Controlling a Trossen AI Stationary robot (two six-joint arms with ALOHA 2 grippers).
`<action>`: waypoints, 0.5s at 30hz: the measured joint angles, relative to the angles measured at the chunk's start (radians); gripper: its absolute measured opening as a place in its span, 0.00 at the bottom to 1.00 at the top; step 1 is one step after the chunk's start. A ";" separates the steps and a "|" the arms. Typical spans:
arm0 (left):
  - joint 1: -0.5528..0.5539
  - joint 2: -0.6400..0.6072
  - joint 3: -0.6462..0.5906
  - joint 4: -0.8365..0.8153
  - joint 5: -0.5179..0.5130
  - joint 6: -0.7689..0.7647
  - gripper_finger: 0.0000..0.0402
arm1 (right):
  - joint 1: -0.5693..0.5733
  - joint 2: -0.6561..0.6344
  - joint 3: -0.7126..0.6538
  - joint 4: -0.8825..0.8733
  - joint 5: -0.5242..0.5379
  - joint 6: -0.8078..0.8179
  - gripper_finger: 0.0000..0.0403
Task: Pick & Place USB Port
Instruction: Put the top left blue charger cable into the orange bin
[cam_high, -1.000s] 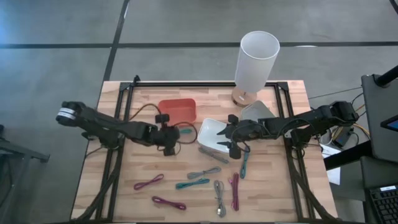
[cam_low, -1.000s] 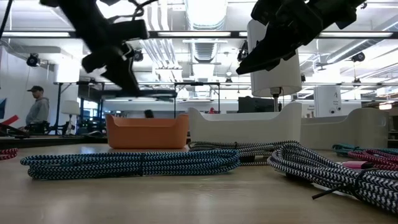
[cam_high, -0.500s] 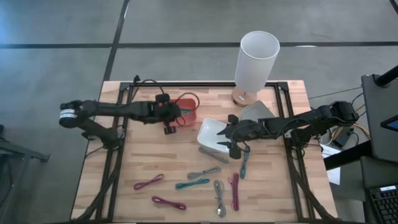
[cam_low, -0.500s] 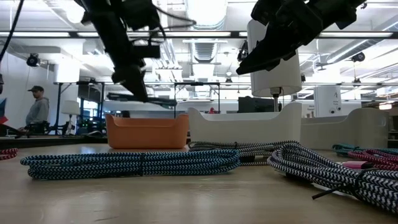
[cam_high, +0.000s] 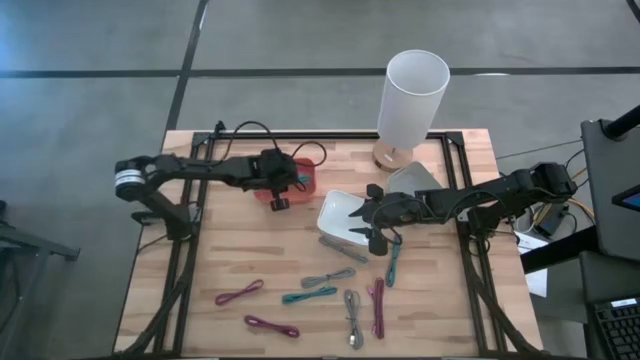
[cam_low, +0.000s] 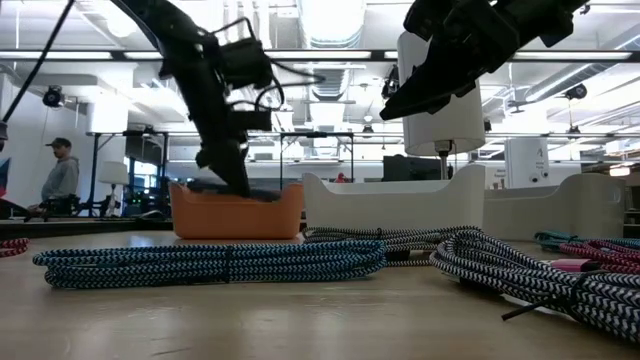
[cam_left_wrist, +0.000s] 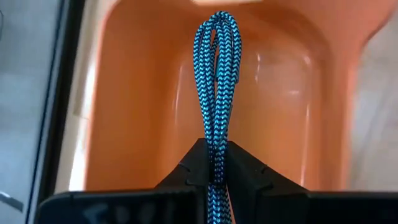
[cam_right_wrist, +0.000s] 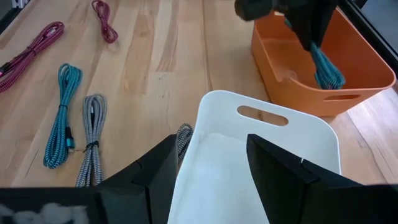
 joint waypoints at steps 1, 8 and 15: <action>0.005 0.015 0.000 0.000 0.000 0.000 0.09 | 0.000 0.000 0.000 0.000 0.000 0.000 0.47; 0.033 0.125 -0.001 0.026 0.000 0.008 0.09 | 0.000 0.000 0.000 0.000 0.000 0.001 0.47; 0.040 0.183 0.004 0.032 -0.026 0.005 0.13 | 0.000 0.000 0.000 0.000 0.000 -0.001 0.47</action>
